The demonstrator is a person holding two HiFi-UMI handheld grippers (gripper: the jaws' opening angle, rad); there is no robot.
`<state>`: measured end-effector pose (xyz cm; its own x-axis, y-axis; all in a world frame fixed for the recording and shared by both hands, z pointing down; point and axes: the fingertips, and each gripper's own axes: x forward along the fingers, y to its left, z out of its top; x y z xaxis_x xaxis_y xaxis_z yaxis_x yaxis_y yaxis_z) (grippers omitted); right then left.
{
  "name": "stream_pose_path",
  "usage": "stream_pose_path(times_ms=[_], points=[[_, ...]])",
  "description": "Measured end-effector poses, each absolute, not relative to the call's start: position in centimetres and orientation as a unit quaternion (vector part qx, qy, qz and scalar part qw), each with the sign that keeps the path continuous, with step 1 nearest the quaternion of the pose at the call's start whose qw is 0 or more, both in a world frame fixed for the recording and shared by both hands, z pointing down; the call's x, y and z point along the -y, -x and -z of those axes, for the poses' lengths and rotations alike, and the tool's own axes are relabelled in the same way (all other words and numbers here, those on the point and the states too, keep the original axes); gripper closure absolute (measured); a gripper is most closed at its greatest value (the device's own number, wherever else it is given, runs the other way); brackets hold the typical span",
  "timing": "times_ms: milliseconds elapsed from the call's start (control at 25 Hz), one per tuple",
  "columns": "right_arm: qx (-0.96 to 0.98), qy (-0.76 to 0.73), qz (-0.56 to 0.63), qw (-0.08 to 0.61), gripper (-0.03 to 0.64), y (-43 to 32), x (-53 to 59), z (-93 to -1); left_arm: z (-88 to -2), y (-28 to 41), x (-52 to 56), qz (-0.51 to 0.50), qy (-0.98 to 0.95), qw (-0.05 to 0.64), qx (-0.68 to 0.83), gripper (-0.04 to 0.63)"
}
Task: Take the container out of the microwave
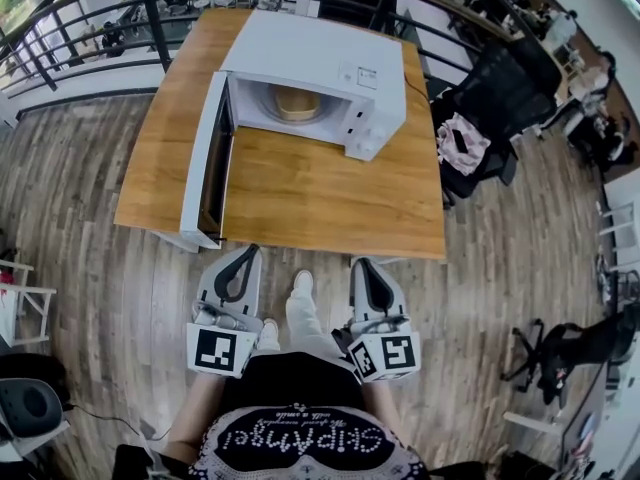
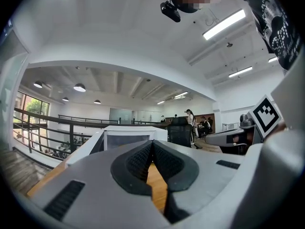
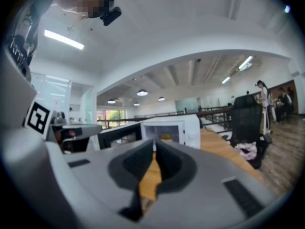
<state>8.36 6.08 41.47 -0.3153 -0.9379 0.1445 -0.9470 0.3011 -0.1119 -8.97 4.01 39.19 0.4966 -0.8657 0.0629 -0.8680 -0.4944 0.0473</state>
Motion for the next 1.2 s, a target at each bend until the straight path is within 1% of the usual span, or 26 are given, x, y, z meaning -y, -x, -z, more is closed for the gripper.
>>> stream_pose_path(times_ms=[320, 720, 960, 1200], points=[[0.813, -0.575, -0.088, 0.027, 0.577, -11.8, 1.7, -41.1, -38.7, 5.2, 3.5, -0.01, -0.862, 0.029, 0.506, 0.568], [0.83, -0.548, -0.093, 0.031, 0.577, -15.0, 9.5, -41.3, -38.4, 2.5, 10.8, -0.011, -0.845, 0.022, 0.534, 0.568], [0.838, -0.535, -0.098, 0.036, 0.577, -16.2, 11.8, -41.8, -37.9, 1.4, 12.8, -0.006, -0.835, 0.014, 0.55, 0.568], [0.838, -0.534, -0.108, 0.036, 0.577, -16.7, 12.3, -42.6, -38.6, 0.9, 13.0, -0.013, -0.834, 0.021, 0.552, 0.568]])
